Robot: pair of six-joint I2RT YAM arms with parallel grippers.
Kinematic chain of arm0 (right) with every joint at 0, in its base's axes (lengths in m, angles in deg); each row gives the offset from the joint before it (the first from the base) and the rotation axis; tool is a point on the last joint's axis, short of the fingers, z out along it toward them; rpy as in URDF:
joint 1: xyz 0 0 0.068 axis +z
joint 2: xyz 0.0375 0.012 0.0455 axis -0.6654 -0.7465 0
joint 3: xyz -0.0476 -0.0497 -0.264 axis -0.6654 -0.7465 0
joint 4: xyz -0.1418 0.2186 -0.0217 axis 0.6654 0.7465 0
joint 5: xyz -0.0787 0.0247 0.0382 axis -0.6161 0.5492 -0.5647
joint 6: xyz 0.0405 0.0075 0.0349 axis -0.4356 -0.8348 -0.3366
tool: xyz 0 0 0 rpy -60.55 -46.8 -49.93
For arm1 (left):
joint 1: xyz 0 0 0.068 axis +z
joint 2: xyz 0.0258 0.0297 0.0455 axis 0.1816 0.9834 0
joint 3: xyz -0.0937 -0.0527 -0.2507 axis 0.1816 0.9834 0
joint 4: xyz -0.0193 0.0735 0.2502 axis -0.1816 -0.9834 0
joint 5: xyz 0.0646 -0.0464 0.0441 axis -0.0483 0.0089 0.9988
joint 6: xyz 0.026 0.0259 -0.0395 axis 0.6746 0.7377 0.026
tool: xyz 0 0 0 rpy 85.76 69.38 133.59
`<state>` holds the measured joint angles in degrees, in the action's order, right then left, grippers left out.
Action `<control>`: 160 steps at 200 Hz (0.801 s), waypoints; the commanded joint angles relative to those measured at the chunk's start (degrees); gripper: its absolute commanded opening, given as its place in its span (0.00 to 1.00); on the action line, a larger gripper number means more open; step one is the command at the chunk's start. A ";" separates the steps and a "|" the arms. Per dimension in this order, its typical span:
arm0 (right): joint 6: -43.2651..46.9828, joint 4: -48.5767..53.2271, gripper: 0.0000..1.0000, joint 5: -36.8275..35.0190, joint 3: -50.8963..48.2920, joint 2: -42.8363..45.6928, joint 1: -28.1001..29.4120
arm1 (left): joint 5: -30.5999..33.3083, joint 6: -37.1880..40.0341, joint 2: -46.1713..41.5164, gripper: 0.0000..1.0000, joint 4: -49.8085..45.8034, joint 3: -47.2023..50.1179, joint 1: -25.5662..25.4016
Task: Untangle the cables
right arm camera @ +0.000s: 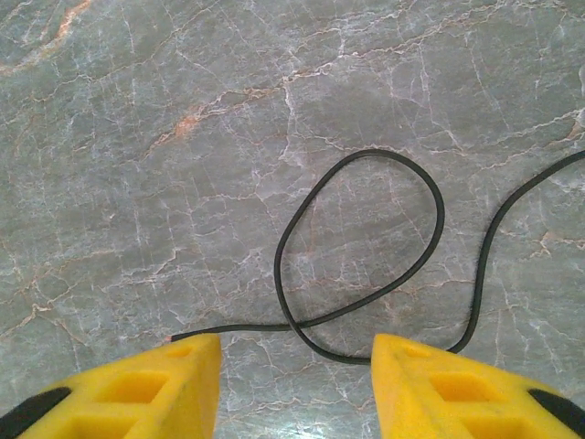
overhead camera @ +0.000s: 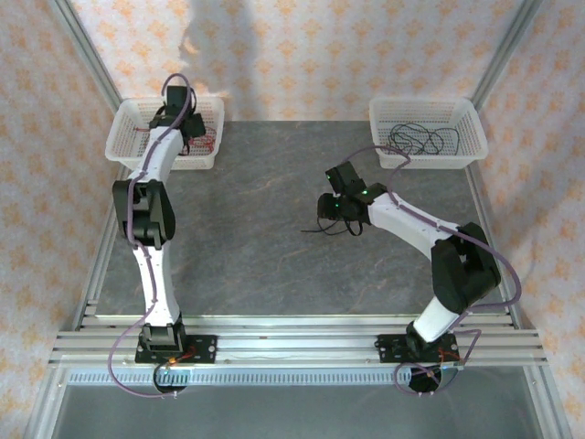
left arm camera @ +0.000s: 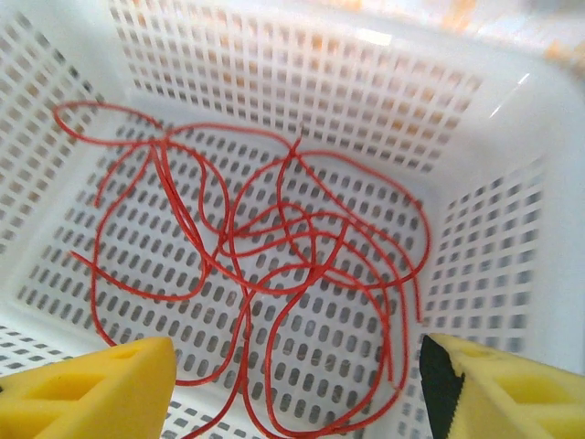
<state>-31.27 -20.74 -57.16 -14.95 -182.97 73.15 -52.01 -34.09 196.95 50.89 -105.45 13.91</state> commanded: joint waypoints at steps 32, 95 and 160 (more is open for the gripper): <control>-0.54 1.07 0.47 -2.18 -1.53 0.20 0.43 | 0.62 -1.04 -12.07 0.76 -2.34 3.85 -4.22; 24.95 2.99 0.47 0.28 -1.18 -1.93 4.53 | 0.15 -4.28 -27.99 0.78 3.90 20.76 -10.72; 42.92 11.49 0.48 -1.07 6.03 -11.38 10.23 | -2.89 -7.66 -40.34 0.81 6.56 34.51 -13.05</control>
<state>3.68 -13.46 -56.74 -12.81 -190.44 80.48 -53.39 -39.69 160.65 55.15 -73.77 1.80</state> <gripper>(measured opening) 0.480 0.802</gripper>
